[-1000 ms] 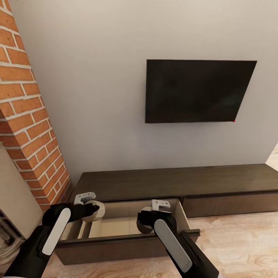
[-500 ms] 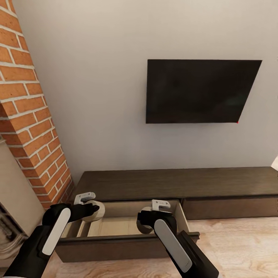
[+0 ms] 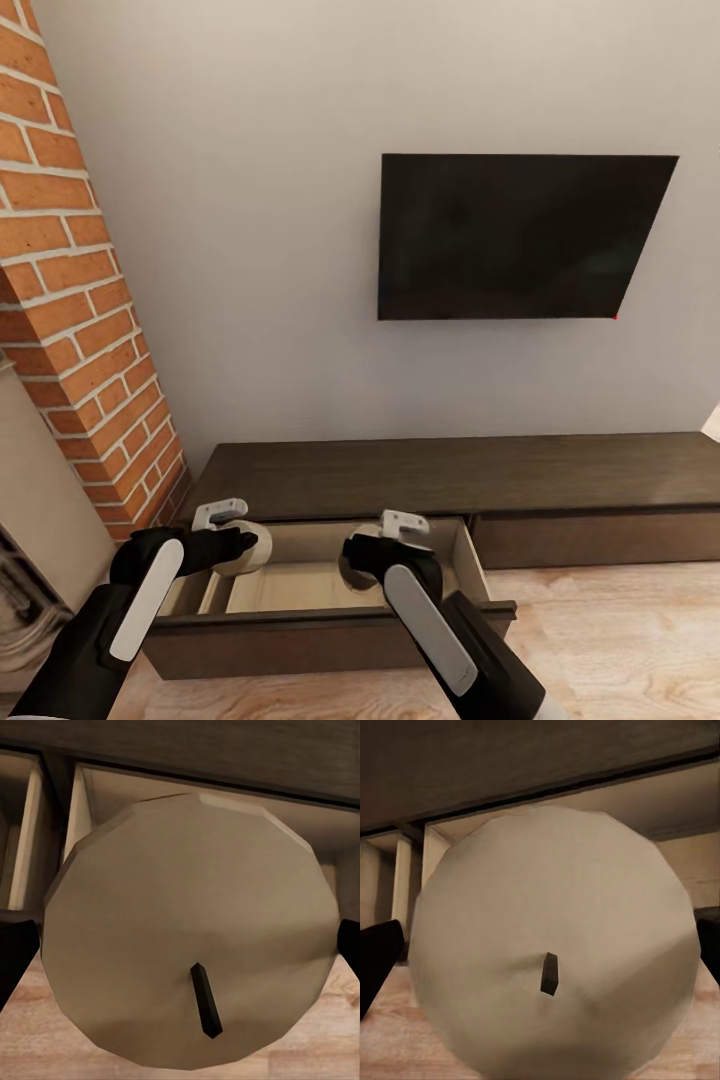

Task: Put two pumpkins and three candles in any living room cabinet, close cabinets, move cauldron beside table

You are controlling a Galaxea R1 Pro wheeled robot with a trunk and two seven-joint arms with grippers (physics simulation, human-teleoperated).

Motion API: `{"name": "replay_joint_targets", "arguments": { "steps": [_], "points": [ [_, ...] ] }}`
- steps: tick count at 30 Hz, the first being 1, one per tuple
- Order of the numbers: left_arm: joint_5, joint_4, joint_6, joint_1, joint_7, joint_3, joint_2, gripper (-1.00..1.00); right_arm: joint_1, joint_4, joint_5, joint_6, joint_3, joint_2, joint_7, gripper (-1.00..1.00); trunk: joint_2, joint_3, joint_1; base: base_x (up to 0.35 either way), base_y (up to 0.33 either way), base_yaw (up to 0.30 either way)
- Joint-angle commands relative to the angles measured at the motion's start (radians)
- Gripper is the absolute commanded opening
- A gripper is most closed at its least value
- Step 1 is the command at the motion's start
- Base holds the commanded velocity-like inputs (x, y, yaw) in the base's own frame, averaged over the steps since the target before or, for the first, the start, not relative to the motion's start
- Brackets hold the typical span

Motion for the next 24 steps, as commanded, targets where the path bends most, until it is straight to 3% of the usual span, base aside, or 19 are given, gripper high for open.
{"name": "replay_joint_targets", "arguments": {
  "steps": [1,10,24],
  "points": [
    [0.011,0.000,0.002,-0.001,0.011,-0.002,0.001,-1.00,-0.015,0.010,-0.007,-0.003,0.006,0.007,-0.008,-1.00,-0.001,-0.001,0.000,0.000,0.000,0.000],
    [0.010,0.006,0.002,-0.001,0.011,-0.004,0.000,-1.00,-0.050,0.095,-0.004,-0.012,0.017,0.019,0.043,-1.00,-0.001,-0.001,0.000,0.083,0.000,0.000],
    [0.010,0.016,0.002,-0.001,0.011,-0.019,-0.003,-1.00,-0.053,0.120,0.015,-0.003,0.017,0.020,0.045,-1.00,-0.001,-0.001,0.000,0.051,-0.078,0.000]
  ]
}}
